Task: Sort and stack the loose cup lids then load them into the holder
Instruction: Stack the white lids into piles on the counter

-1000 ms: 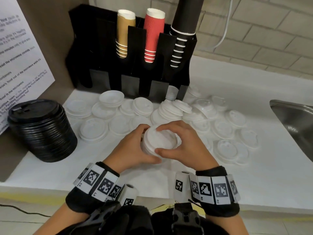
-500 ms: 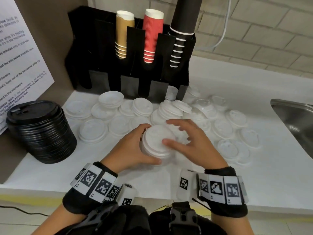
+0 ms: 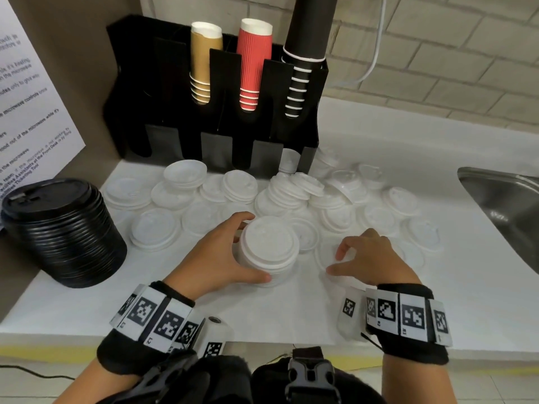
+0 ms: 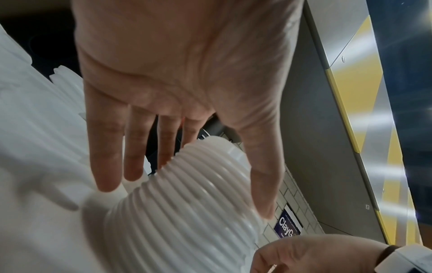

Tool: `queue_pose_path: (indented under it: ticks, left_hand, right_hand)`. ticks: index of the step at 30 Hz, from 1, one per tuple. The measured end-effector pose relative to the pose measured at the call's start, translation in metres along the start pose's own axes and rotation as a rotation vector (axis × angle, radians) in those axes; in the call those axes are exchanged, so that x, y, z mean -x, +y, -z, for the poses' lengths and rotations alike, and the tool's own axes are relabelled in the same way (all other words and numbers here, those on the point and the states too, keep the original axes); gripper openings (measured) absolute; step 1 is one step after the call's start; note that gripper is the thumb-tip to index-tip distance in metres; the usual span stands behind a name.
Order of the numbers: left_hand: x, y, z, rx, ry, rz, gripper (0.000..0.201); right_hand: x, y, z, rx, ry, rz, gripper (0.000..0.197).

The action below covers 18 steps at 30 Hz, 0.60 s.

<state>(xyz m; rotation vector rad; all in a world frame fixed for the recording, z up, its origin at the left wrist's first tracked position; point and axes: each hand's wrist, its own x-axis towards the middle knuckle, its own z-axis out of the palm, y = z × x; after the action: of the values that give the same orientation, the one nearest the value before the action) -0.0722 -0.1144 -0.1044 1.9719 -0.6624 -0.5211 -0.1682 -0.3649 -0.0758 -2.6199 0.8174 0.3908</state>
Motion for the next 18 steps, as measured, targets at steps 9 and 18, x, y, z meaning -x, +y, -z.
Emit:
queue_pose_path:
  ticks: [9, 18]
  left_hand:
    - [0.004, 0.0, 0.001, 0.013, 0.014, -0.001, 0.08]
    - [0.006, -0.001, 0.001, 0.005, 0.011, 0.017, 0.085]
  right_hand:
    - [0.001, -0.017, 0.001, 0.0, -0.077, 0.085, 0.048]
    - [0.02, -0.015, 0.025, -0.243, 0.188, 0.221, 0.063]
